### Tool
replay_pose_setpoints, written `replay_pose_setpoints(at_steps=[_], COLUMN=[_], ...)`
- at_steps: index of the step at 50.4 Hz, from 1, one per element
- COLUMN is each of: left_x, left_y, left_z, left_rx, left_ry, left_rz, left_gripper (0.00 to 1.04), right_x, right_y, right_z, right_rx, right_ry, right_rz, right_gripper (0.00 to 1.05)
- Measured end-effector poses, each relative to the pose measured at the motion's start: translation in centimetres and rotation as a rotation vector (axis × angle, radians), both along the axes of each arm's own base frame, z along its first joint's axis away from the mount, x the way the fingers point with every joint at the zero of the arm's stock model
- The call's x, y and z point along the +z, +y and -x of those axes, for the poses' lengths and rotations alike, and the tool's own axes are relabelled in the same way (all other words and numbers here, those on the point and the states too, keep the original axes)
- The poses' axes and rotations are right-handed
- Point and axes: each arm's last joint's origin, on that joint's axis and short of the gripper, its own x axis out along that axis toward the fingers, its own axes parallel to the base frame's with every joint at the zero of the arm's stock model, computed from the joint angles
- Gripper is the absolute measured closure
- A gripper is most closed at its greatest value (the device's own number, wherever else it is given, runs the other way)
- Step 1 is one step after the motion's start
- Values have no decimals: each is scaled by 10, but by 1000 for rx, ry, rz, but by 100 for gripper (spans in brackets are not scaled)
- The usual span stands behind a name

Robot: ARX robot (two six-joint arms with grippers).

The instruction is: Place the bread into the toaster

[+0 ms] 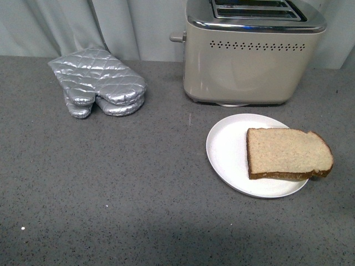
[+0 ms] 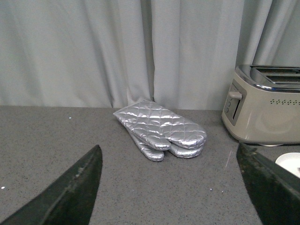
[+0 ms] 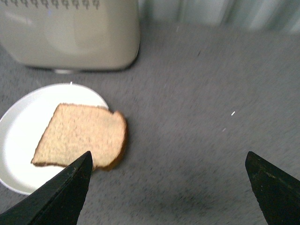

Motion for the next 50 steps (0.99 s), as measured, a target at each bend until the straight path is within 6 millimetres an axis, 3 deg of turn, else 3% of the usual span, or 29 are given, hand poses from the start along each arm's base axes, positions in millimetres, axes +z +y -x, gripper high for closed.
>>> replay_pose_setpoints(at_steps=[4, 13, 28, 43, 50], left_x=[0, 0, 0, 0, 0], left_y=[0, 0, 0, 0, 0], left_z=[0, 0, 0, 0, 0], left_rx=[0, 0, 0, 0, 0], left_ry=[0, 0, 0, 0, 0], left_rz=[0, -2, -2, -3, -3], left_gripper=[5, 7, 7, 7, 7], right_x=[-18, -51, -78, -104, -113], right_y=[-9, -21, -16, 7, 18], right_z=[-25, -72, -104, -125, -131], right_rx=[8, 37, 65, 71, 57], right_ry=[152, 373, 495, 552, 582], right_rz=[-99, -308, -431, -540, -566], right_gripper=[10, 10, 10, 10, 34])
